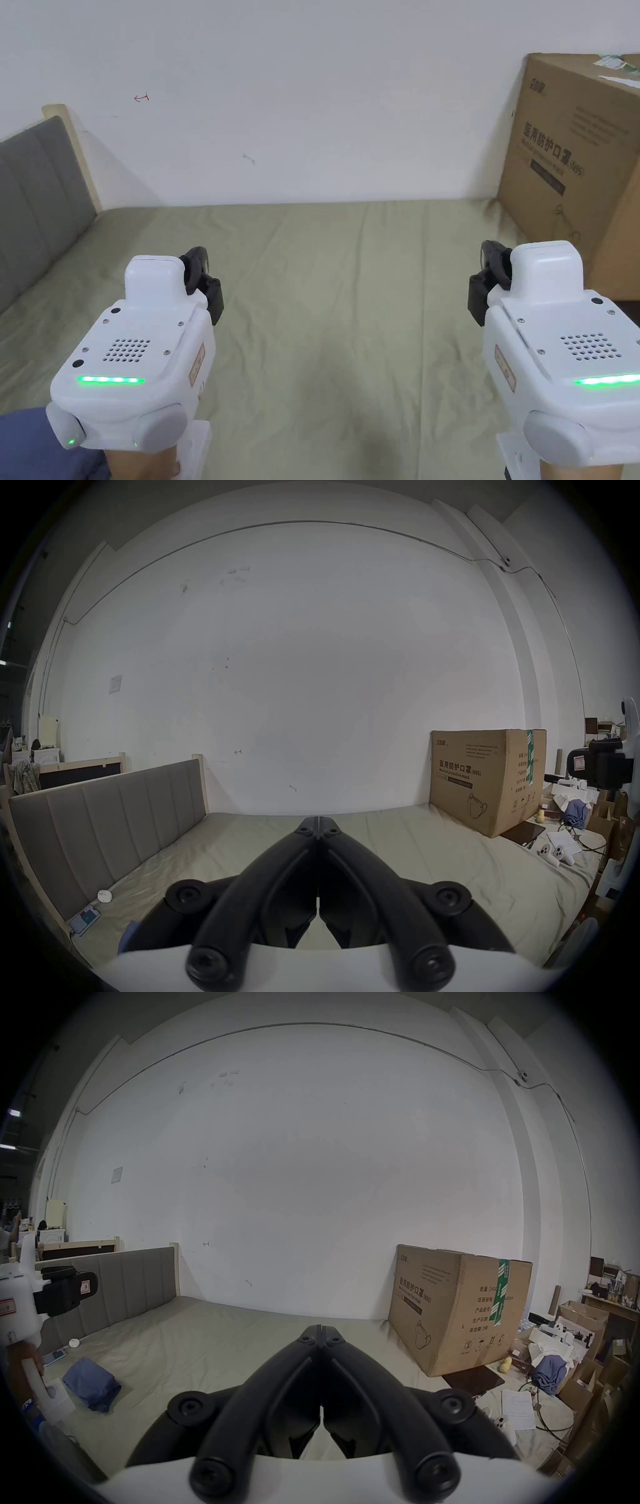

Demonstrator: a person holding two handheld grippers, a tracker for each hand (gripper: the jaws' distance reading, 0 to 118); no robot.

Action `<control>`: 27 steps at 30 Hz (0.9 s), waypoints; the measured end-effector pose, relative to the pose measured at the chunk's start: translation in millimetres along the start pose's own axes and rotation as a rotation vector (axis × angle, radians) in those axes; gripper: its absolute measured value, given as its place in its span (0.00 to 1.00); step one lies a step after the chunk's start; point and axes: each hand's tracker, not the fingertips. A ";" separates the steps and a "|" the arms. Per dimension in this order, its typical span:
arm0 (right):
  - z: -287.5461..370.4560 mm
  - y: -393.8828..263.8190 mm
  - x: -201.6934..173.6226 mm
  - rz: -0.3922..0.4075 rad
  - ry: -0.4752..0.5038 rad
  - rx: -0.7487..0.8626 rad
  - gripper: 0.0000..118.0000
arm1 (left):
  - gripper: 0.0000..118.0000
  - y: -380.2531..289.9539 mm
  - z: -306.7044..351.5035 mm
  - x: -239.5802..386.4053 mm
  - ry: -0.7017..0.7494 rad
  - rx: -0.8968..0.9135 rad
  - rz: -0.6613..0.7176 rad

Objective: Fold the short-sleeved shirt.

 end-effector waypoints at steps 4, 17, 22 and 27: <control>1.4 0.3 0.2 0.002 -0.003 0.000 0.00 | 0.00 0.5 0.7 0.2 -0.001 0.001 -0.002; 3.8 1.1 1.8 -0.009 -0.019 0.005 0.51 | 0.78 1.6 -1.5 1.1 0.038 -0.002 0.003; 1.5 -0.9 1.7 -0.004 -0.029 -0.004 1.00 | 0.95 -0.9 -5.0 0.0 0.026 -0.037 -0.003; 0.6 -1.1 3.7 -0.032 -0.031 -0.001 1.00 | 0.95 -5.2 -2.0 3.1 0.037 -0.024 -0.043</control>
